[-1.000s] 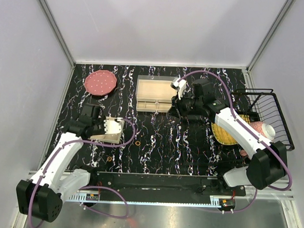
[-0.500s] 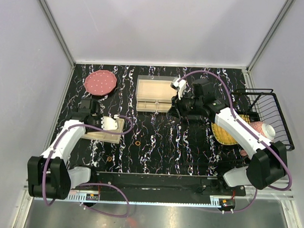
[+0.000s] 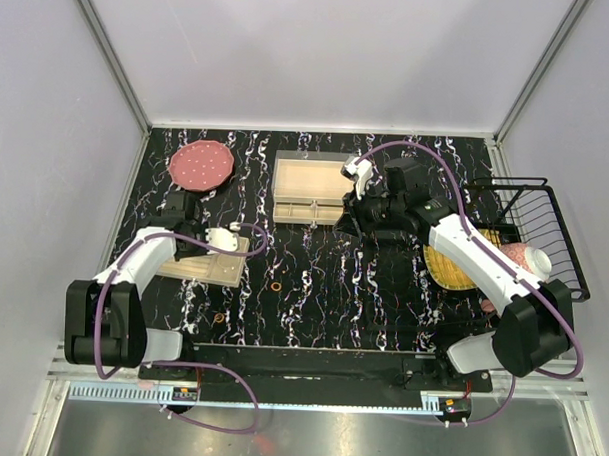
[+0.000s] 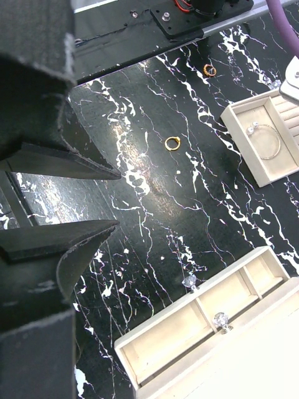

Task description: Organize the mixed jewelry

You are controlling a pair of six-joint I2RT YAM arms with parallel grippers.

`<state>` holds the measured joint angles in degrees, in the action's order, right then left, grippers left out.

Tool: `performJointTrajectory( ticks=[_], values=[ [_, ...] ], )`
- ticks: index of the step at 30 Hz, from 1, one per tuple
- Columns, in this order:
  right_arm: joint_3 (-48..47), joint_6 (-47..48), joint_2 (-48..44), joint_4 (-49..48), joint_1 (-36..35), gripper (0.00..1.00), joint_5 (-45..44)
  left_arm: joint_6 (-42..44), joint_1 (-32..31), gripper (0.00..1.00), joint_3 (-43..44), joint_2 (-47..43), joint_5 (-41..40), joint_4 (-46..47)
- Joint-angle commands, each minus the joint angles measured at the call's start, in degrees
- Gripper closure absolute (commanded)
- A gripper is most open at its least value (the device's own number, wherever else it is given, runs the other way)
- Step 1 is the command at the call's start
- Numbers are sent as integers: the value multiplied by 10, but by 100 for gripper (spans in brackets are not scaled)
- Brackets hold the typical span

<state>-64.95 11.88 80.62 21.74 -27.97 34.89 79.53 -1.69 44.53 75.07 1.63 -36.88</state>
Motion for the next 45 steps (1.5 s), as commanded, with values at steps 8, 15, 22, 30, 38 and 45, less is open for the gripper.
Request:
performJointTrajectory(
  ticks=[8, 15, 22, 30, 38, 45],
  values=[
    [-2, 10, 5, -17, -1, 62, -2, 3, 13, 100, 14, 46, 14, 88],
    [-2, 10, 9, -15, -1, 62, -4, -3, 15, 100, 13, 52, 21, 97],
    [-2, 11, 10, -16, -1, 62, -4, -2, 15, 100, 5, 54, 20, 109],
    [0, 11, 9, -16, 0, 62, -4, -6, 15, 100, 6, 64, 21, 113],
    [-1, 12, 12, -16, 1, 62, -3, -3, 15, 100, -5, 50, 24, 105],
    [0, 11, 13, -15, 1, 62, -5, 8, 16, 100, -14, 40, 23, 99]
  ],
)
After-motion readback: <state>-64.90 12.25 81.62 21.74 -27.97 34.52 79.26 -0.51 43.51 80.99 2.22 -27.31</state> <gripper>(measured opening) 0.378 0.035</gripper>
